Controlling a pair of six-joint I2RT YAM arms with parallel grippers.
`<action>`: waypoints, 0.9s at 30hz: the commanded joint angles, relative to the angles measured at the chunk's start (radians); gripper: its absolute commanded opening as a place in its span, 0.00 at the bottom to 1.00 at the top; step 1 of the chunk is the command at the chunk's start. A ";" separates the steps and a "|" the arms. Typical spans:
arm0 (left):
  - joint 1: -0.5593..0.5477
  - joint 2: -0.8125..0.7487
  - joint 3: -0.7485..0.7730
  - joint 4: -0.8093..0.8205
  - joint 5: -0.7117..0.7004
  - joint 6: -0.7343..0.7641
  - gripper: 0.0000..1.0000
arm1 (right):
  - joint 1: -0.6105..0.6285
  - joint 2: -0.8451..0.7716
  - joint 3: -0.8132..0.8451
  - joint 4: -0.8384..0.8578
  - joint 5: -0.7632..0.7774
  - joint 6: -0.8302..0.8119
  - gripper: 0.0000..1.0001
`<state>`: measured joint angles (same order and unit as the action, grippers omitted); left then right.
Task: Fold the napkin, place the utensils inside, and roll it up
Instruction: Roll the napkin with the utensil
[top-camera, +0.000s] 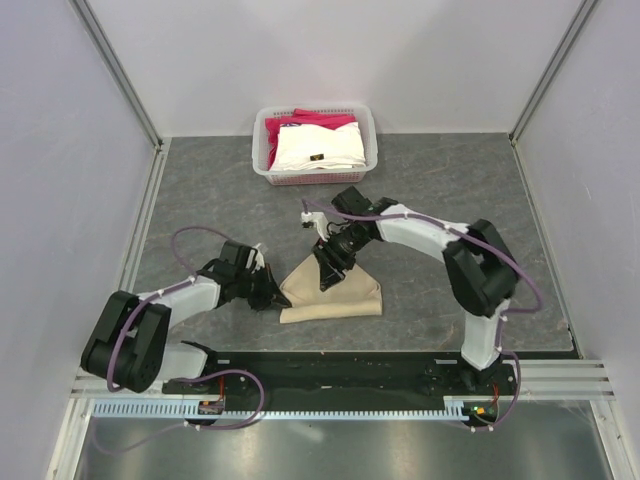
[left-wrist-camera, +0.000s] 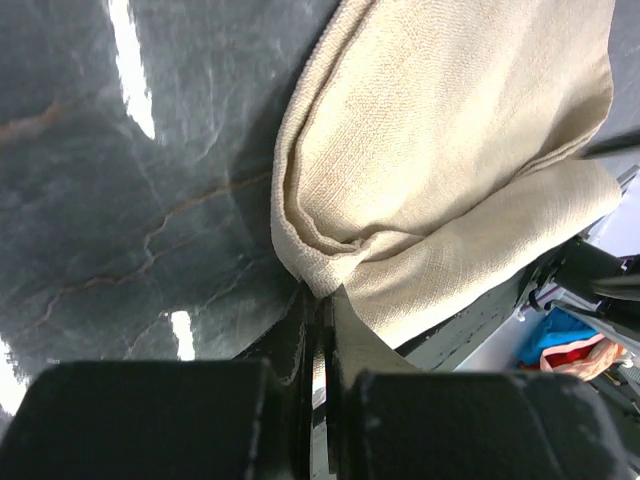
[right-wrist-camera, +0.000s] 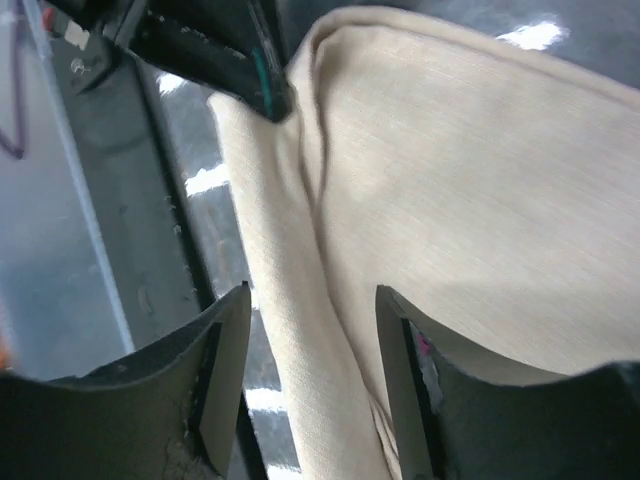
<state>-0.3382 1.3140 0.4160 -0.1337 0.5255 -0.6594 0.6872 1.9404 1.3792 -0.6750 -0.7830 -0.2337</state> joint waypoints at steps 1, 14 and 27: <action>-0.002 0.042 0.046 -0.032 -0.042 0.047 0.02 | 0.057 -0.240 -0.159 0.256 0.262 0.048 0.64; -0.002 0.123 0.098 -0.057 -0.018 0.070 0.02 | 0.469 -0.488 -0.537 0.545 0.959 -0.087 0.73; -0.002 0.133 0.107 -0.060 -0.010 0.081 0.02 | 0.499 -0.319 -0.468 0.577 0.936 -0.142 0.72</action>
<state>-0.3382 1.4292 0.5117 -0.1776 0.5533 -0.6277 1.1820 1.5959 0.8566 -0.1345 0.1410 -0.3496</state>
